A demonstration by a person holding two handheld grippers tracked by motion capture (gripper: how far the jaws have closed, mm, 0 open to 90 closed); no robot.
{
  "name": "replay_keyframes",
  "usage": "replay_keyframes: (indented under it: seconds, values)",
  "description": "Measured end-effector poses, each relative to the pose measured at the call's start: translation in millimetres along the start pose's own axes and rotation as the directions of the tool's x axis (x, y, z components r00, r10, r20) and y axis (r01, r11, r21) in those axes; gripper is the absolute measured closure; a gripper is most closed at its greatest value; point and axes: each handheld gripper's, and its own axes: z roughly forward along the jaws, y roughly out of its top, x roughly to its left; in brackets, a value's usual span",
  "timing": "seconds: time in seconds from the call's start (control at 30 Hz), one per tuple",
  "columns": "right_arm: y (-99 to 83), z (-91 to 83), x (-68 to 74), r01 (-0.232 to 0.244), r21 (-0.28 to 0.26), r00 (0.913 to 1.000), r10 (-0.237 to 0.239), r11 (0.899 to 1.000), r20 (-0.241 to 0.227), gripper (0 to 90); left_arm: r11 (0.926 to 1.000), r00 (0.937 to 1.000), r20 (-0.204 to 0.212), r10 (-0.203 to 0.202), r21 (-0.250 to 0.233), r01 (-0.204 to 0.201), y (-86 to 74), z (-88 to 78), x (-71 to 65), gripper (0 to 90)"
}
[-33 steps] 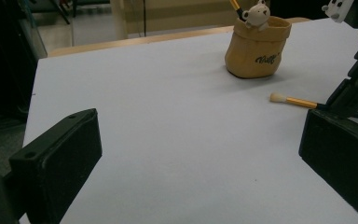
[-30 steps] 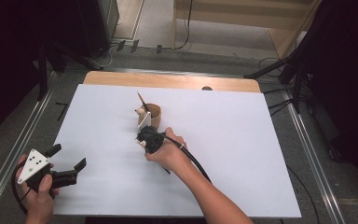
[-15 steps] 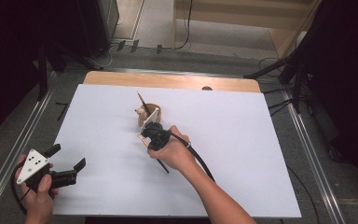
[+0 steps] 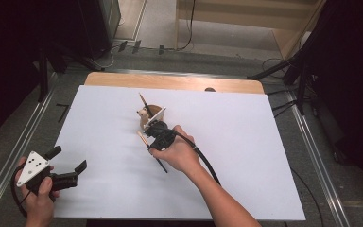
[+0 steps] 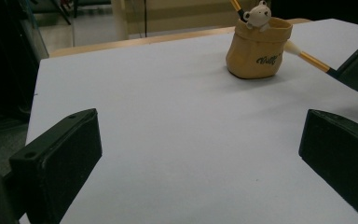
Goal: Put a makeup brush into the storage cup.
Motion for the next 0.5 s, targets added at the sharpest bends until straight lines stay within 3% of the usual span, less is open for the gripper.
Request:
replay_keyframes:
  seconds: [0.23, 0.5]
  values:
    - [-3.3, -11.9, -3.9, 0.004, -0.096, 0.9997, -0.006, 0.995, -0.024, 84.8, 1.0, 1.0, -0.002, 0.001, 0.005, -0.001, 0.2, 0.7, -0.2, 0.0]
    - [-6.3, -21.2, -3.5, 0.032, -0.198, 0.9985, -0.04, 0.98, -0.037, 84.8, 1.0, 1.0, 0.002, 0.004, 0.008, -0.004, 0.4, 1.4, -2.5, 0.0]
